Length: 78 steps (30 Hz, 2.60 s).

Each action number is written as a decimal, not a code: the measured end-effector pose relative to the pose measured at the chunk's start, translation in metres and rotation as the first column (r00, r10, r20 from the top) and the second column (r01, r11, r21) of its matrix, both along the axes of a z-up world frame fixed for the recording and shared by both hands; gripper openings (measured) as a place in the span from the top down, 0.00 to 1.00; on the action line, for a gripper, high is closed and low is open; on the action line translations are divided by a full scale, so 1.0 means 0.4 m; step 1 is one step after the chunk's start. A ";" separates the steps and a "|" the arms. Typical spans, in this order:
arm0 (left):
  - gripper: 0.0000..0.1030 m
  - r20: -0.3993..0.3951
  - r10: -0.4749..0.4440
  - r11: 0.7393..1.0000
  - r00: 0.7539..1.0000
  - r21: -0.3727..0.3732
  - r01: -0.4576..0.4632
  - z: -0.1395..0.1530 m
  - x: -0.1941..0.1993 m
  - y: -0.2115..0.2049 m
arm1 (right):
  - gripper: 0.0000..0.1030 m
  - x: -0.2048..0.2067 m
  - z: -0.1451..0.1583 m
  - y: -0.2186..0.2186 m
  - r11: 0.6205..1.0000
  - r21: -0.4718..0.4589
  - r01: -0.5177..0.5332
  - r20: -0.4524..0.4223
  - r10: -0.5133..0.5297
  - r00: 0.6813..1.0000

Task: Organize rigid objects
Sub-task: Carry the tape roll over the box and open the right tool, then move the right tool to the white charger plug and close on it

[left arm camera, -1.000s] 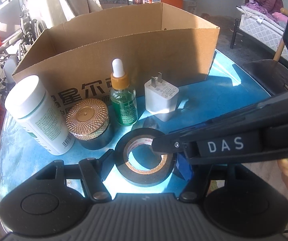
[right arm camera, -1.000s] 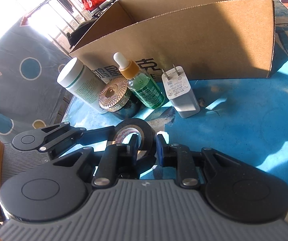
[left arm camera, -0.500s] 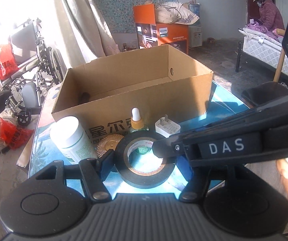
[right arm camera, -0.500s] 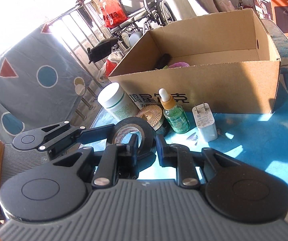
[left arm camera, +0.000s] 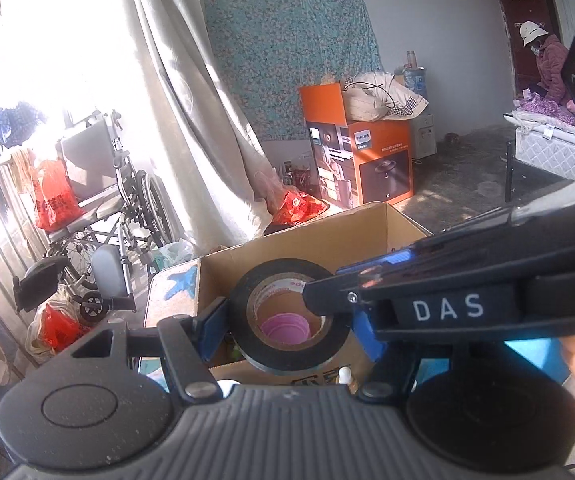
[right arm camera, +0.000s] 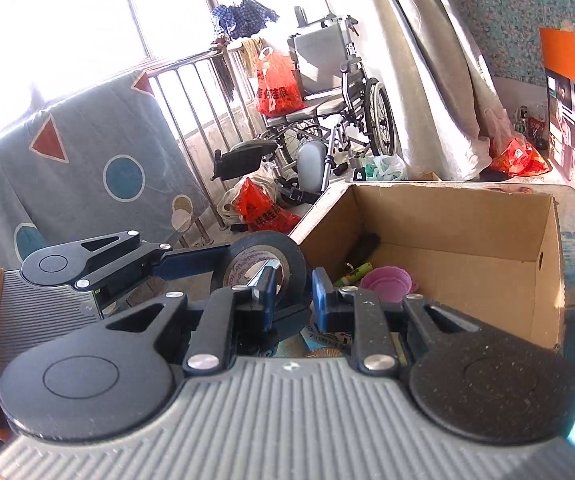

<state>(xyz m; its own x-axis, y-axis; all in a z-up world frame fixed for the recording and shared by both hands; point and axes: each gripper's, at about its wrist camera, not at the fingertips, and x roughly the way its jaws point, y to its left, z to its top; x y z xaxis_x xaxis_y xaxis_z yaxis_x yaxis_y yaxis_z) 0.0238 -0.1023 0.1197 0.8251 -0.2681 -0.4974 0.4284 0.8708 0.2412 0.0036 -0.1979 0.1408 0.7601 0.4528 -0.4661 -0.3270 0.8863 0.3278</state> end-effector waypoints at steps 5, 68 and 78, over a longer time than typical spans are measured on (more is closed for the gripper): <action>0.34 -0.054 -0.013 1.000 0.998 0.027 0.014 0.027 0.142 -0.037 | 0.81 0.144 0.042 -0.041 0.999 -0.031 -0.022 -0.045 0.021 0.999; 0.28 -0.442 -0.234 0.968 0.866 -0.183 0.169 -0.205 0.036 -0.074 | 0.51 -0.078 -0.191 -0.263 0.954 0.232 0.191 -0.215 -0.141 0.966; 0.43 -0.301 -0.156 0.987 0.941 -0.009 0.161 -0.360 0.014 -0.158 | 0.65 0.023 -0.314 -0.183 0.983 0.135 0.122 -0.315 -0.074 0.946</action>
